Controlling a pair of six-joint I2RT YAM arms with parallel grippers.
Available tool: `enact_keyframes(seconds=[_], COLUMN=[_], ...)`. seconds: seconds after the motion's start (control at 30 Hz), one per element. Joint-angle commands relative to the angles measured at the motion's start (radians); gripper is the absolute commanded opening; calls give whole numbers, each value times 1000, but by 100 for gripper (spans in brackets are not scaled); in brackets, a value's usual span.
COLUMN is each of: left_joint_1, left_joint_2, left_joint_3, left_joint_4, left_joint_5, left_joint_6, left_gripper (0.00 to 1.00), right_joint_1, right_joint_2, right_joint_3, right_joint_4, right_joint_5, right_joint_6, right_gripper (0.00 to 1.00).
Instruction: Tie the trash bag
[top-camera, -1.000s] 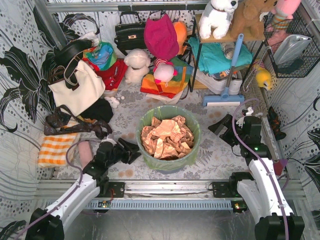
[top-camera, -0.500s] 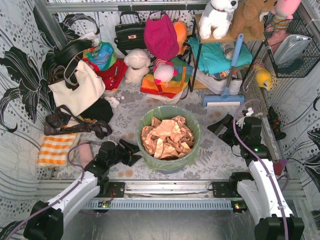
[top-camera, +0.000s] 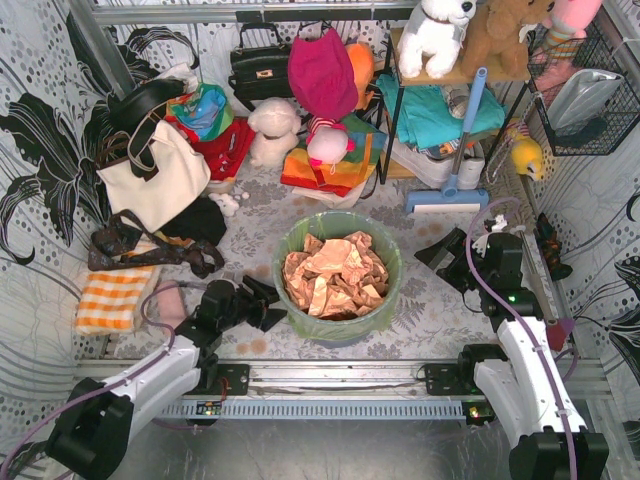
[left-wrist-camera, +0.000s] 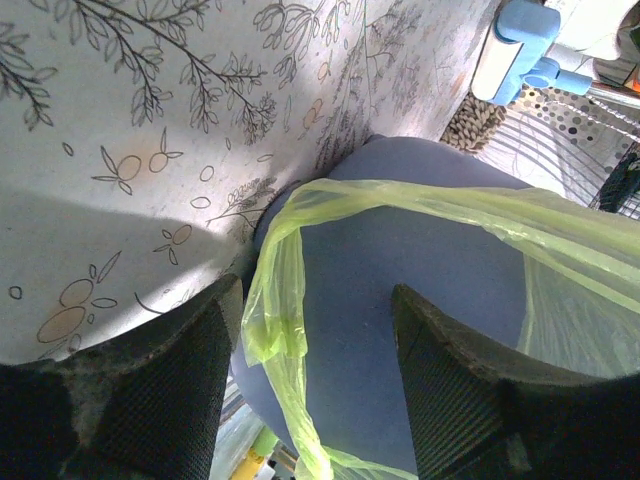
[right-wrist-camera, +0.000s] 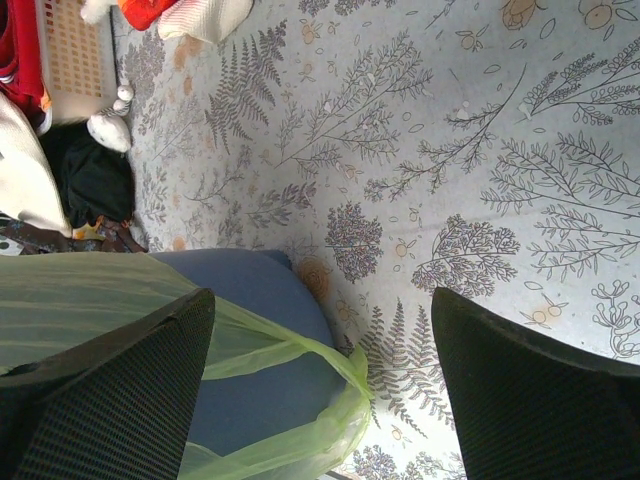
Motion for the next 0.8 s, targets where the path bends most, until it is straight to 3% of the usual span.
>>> enact_keyframes(seconds=[0.0, 0.23, 0.6, 0.77], left_joint_1=[-11, -15, -14, -15], left_joint_2=[-10, -8, 5, 12], left_joint_3=[-67, -103, -108, -89], left_joint_4=[40, 105, 106, 91], left_joint_5=[-3, 7, 4, -7], left_joint_6=[-11, -64, -66, -54], left_gripper=[72, 71, 45, 44], right_joint_1=[0, 0, 0, 22], right_joint_2=[-8, 5, 22, 53], right_joint_3=[5, 17, -20, -39], right_joint_4=[34, 33, 31, 37], right_joint_5=[-11, -16, -84, -148], right_joint_6=[7, 7, 52, 79], right_gripper=[89, 90, 85, 79])
